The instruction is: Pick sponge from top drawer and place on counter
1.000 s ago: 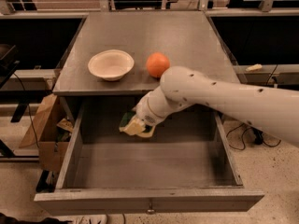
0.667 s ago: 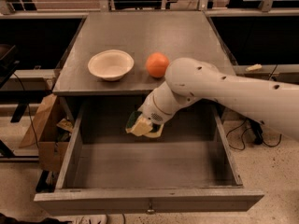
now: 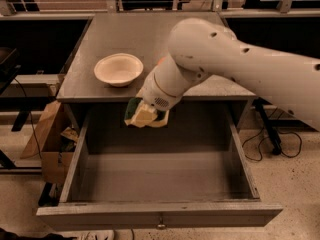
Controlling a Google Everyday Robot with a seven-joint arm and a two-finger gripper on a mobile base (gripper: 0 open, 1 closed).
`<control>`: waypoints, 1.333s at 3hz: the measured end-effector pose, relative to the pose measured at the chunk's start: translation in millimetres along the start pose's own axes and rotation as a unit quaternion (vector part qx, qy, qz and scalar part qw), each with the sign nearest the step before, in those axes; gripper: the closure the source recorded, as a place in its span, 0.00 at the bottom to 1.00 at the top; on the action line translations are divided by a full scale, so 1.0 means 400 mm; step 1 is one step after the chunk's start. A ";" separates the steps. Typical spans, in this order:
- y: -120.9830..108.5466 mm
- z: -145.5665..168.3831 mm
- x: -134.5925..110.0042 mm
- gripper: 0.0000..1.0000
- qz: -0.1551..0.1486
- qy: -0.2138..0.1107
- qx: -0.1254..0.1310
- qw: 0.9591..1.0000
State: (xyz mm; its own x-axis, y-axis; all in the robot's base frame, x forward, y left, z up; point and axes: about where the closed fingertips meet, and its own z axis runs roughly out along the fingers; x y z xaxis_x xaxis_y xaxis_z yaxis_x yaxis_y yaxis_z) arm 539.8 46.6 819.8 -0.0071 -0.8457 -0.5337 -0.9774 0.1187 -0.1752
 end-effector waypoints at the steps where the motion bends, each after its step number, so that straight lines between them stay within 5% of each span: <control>1: -0.041 -0.044 -0.148 1.00 -0.059 -0.010 0.001 0.998; 2: -0.118 -0.091 -0.270 1.00 -0.092 -0.018 0.016 0.996; 3: -0.243 -0.121 -0.313 1.00 -0.073 -0.035 0.036 0.996; 4: -0.356 -0.138 -0.260 1.00 0.000 -0.048 0.077 0.996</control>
Offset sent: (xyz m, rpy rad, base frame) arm 0.0752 0.1000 0.1585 0.0030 -0.2085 0.1834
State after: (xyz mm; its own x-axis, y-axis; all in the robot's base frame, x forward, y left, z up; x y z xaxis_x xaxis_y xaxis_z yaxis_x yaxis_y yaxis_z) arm 667.9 89.1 946.0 0.0212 -0.7927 -0.6093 -0.9333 0.2029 -0.2964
